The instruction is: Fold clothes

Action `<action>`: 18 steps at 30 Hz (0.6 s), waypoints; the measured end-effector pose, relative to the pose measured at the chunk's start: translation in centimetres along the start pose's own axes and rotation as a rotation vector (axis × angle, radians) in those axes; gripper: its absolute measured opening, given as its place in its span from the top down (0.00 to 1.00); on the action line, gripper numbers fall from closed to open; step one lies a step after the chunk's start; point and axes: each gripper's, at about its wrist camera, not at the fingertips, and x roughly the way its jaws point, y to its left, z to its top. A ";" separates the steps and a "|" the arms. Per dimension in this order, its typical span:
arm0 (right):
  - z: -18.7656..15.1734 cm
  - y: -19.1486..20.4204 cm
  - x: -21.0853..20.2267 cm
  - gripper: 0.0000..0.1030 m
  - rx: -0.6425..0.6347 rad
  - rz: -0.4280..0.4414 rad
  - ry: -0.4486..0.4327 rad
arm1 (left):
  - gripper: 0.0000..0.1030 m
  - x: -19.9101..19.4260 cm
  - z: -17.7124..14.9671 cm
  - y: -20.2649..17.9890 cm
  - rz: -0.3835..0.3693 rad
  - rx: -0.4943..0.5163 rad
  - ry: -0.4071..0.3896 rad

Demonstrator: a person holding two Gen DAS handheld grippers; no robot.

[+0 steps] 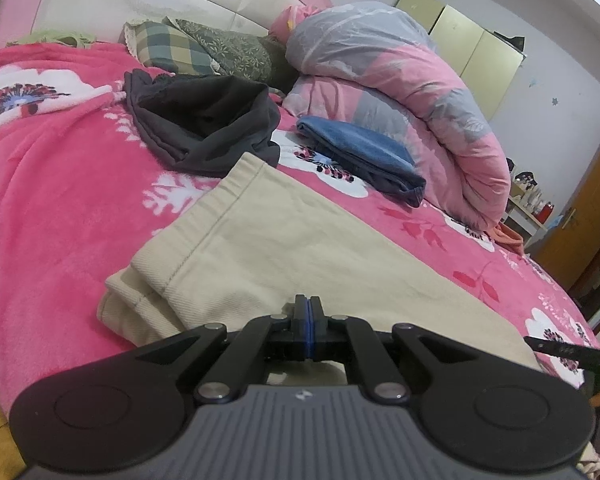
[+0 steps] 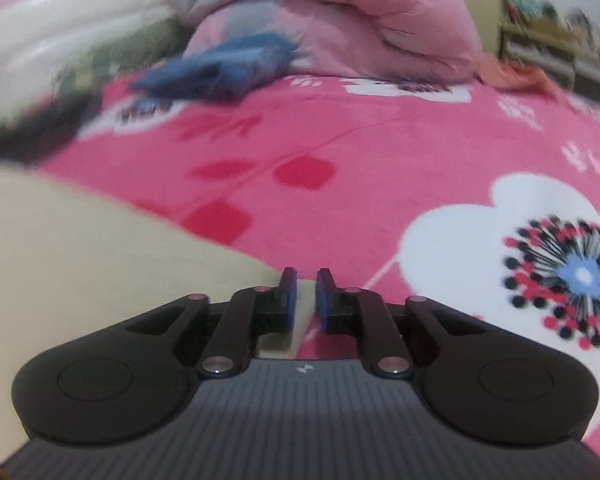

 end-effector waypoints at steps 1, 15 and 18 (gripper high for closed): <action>0.1 -0.9 -0.7 0.86 0.056 -0.017 0.005 | 0.97 0.0 0.0 0.0 -0.001 -0.003 0.001; -11.2 -4.4 -12.8 0.53 0.658 0.405 0.103 | 0.65 -3.0 1.6 -5.4 0.040 0.153 -0.081; -11.6 -3.4 -13.5 0.53 0.651 0.469 0.105 | 0.62 -2.6 2.2 -10.2 -0.047 0.256 -0.035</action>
